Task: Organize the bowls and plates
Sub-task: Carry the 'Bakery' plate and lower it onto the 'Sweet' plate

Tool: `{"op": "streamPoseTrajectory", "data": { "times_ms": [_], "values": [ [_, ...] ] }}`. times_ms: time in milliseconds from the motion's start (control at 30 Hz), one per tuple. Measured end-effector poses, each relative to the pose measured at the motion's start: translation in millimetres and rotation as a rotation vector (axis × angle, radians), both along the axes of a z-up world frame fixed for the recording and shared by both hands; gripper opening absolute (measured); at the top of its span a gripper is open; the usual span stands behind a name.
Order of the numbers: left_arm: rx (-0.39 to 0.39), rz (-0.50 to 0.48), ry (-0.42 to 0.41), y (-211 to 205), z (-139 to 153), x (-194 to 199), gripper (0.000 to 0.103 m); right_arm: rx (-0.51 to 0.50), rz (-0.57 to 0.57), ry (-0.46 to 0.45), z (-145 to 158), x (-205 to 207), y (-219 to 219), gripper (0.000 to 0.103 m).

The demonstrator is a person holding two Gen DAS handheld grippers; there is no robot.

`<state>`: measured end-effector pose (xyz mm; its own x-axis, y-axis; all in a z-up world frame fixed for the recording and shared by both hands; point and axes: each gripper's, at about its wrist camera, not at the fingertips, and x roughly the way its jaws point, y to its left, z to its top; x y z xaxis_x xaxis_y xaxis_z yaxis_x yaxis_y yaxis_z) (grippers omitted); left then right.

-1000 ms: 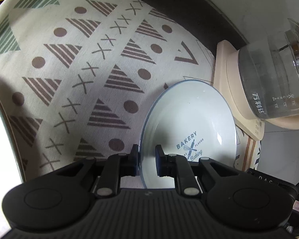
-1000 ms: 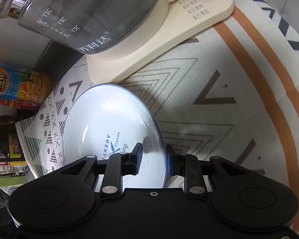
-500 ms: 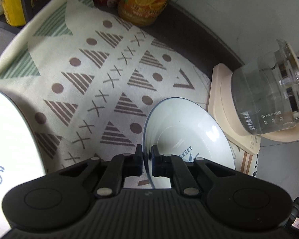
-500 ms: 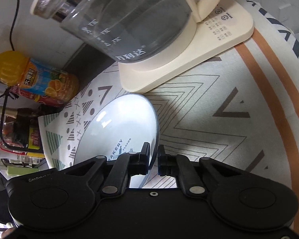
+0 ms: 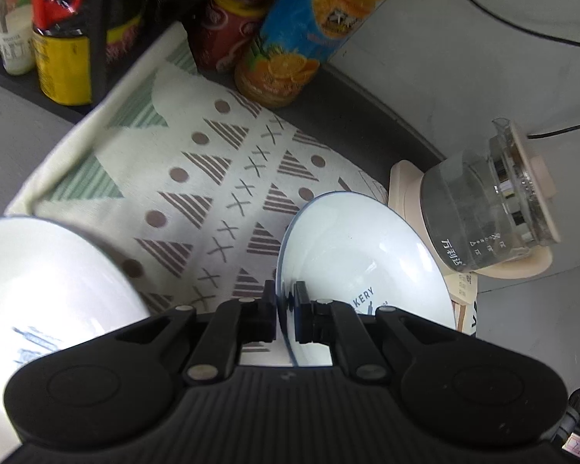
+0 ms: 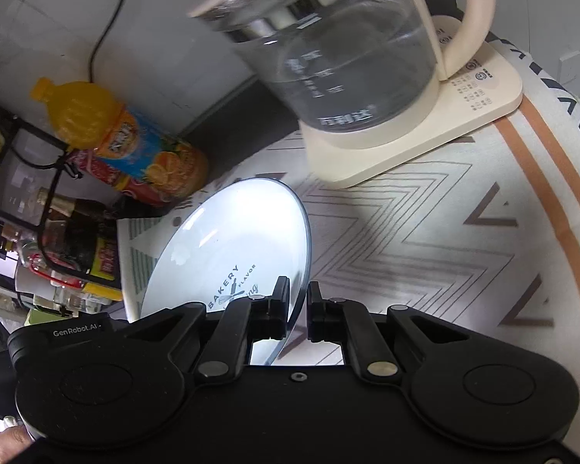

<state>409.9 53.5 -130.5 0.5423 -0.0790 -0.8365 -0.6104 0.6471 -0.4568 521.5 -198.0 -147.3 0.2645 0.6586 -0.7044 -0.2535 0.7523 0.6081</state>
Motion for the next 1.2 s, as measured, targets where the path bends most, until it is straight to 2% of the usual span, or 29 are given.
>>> {"op": "streamPoseTrajectory", "data": {
  "times_ms": [567,900,1200],
  "values": [
    [0.016,-0.091,-0.060,49.8,25.7,-86.1,0.005,0.027,-0.096,-0.052,27.3,-108.5,33.3,0.009],
    [0.009,-0.115,-0.055,66.6,21.0,-126.7,0.005,0.012,-0.119,-0.058,27.0,-161.5,50.4,0.009],
    [-0.010,-0.122,-0.032,82.4,1.0,-152.2,0.005,-0.037,-0.114,-0.073,23.3,-196.1,69.3,0.009]
  ]
}}
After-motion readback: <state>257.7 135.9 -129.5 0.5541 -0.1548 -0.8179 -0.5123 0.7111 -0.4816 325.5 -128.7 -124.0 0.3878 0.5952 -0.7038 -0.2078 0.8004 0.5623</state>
